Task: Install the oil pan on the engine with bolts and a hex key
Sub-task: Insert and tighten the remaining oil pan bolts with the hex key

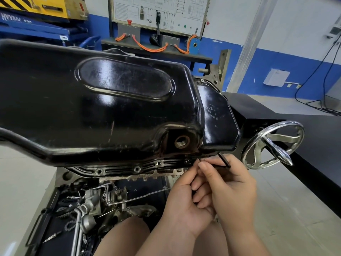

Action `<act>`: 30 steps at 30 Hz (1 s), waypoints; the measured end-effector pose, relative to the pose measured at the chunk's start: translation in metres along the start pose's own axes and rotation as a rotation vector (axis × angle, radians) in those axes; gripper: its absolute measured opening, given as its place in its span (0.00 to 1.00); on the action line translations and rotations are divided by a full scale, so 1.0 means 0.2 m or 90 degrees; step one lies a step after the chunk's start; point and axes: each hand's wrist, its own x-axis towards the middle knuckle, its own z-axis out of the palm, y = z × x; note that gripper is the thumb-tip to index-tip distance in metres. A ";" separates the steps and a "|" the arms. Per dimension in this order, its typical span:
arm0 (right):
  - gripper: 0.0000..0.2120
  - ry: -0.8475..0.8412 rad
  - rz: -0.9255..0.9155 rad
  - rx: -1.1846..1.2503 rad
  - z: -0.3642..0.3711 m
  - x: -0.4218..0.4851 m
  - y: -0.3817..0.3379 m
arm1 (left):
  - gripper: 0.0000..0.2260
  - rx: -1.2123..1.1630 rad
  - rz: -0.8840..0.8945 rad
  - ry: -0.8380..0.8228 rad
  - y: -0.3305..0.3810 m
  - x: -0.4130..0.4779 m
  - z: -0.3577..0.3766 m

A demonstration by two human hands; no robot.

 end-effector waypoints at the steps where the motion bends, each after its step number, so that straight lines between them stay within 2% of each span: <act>1: 0.07 -0.013 -0.003 0.010 0.00 0.00 0.00 | 0.15 -0.002 0.001 0.006 0.00 0.00 0.00; 5: 0.14 -0.015 -0.005 0.020 0.00 -0.04 0.03 | 0.15 0.009 -0.002 0.018 -0.01 0.00 0.01; 9: 0.07 0.078 0.007 0.001 0.01 -0.07 0.02 | 0.15 0.016 -0.014 0.015 -0.02 0.00 0.00; 11: 0.03 0.084 0.020 0.024 0.02 -0.06 0.01 | 0.14 0.007 -0.011 0.020 -0.01 0.00 0.00; 16: 0.07 0.049 0.002 0.019 0.03 -0.05 0.00 | 0.18 0.002 -0.016 0.037 0.00 -0.01 0.00; 20: 0.14 0.030 -0.008 0.025 0.02 -0.08 0.02 | 0.16 -0.011 -0.019 0.041 0.00 0.00 0.01; 25: 0.03 0.092 0.008 -0.015 0.02 -0.06 0.03 | 0.16 0.010 -0.015 0.024 0.00 -0.01 0.00; 28: 0.03 0.080 0.041 0.024 0.02 -0.04 0.03 | 0.13 0.013 -0.004 0.019 0.01 -0.01 0.00; 30: 0.05 0.046 0.045 0.036 0.01 -0.04 0.02 | 0.15 0.010 0.003 0.025 0.01 -0.01 0.01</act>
